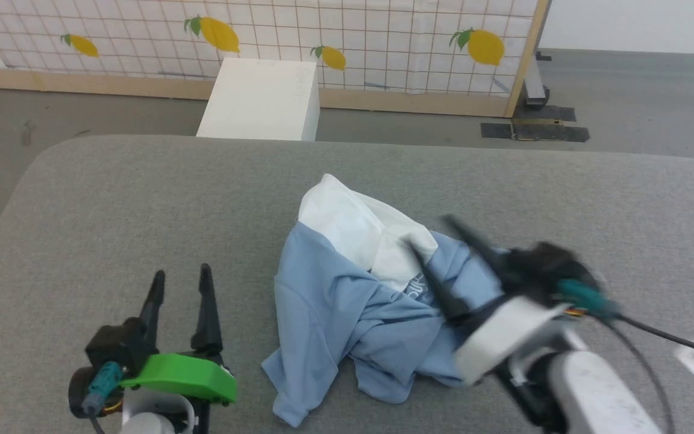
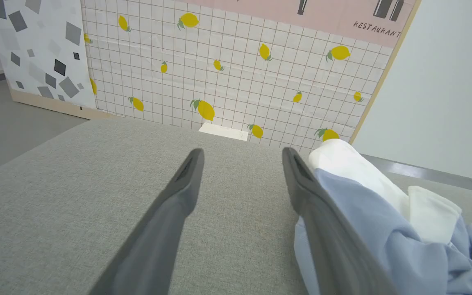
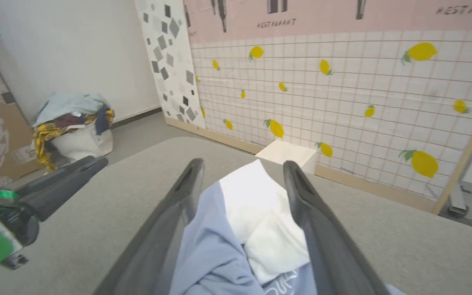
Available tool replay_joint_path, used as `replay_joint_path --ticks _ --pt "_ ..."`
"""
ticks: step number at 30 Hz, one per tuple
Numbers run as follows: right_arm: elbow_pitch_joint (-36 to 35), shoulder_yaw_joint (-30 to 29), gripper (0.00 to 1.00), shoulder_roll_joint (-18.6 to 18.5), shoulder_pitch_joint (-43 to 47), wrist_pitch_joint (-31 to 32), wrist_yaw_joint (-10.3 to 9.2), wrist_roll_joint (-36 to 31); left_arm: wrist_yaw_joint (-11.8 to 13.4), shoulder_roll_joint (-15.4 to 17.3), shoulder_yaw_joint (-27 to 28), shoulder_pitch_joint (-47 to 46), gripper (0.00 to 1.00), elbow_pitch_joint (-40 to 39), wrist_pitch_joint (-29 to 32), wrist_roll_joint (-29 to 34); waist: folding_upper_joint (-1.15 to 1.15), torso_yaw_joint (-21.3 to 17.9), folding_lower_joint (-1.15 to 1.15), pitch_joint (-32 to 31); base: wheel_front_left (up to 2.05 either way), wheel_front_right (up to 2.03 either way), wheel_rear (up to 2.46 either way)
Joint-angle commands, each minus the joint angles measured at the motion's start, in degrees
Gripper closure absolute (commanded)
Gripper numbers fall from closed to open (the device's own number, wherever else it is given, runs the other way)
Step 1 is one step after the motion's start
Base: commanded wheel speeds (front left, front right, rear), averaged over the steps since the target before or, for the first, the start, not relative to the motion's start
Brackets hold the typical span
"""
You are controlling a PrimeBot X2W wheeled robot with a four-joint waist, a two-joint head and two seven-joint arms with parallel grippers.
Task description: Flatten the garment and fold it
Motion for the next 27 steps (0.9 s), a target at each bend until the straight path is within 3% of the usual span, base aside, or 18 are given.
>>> replay_joint_path --ticks 1,6,11,17,18,20,22,27 --pt "-0.62 -3.8 0.0 0.64 2.23 -1.54 -0.09 -2.07 -0.43 -0.21 -0.71 0.82 0.0 0.51 -0.2 0.34 0.0 -0.74 0.0 -0.29 0.0 0.0 0.0" --pt "-1.26 -14.26 0.0 1.98 6.84 -2.46 -0.09 -7.47 -2.18 -0.19 -4.82 0.45 0.0 4.06 3.57 0.13 0.0 -2.33 0.0 0.1 0.0 0.0 0.0" --pt "-2.0 -18.17 0.0 2.36 9.03 -2.22 -0.09 -8.0 -3.72 0.74 -9.26 1.09 0.0 6.08 16.01 -1.01 0.0 -4.45 0.0 0.69 0.0 0.0 0.0" --pt "-2.18 -17.58 0.0 2.39 9.01 -2.85 -0.09 -5.13 0.97 2.3 -9.11 2.07 0.0 6.99 32.04 -0.87 0.0 -6.85 0.0 1.72 0.0 0.0 0.0" --pt "-2.07 -17.38 0.0 2.4 8.89 -2.94 -0.09 -4.8 1.76 2.78 -9.22 2.05 0.53 7.09 34.01 -0.31 0.0 -7.11 0.0 1.89 0.0 0.0 0.0" --pt "-1.83 -16.97 0.0 2.4 8.62 -3.17 -0.09 -4.35 2.75 3.22 -9.09 1.88 1.0 6.66 36.7 -0.14 0.0 -7.56 0.0 2.29 0.0 0.0 0.0" --pt "-1.61 -16.73 0.0 2.4 8.4 -3.34 -0.09 -3.99 4.51 3.05 -7.14 1.46 1.0 5.46 35.84 -1.0 0.0 -7.85 0.0 2.72 0.0 0.0 0.0" --pt "-0.78 -17.64 0.0 2.4 8.31 -3.22 -0.09 -3.9 11.79 4.26 2.27 1.73 1.0 3.42 29.81 -3.06 0.0 -7.78 0.0 3.44 0.0 0.0 0.0"
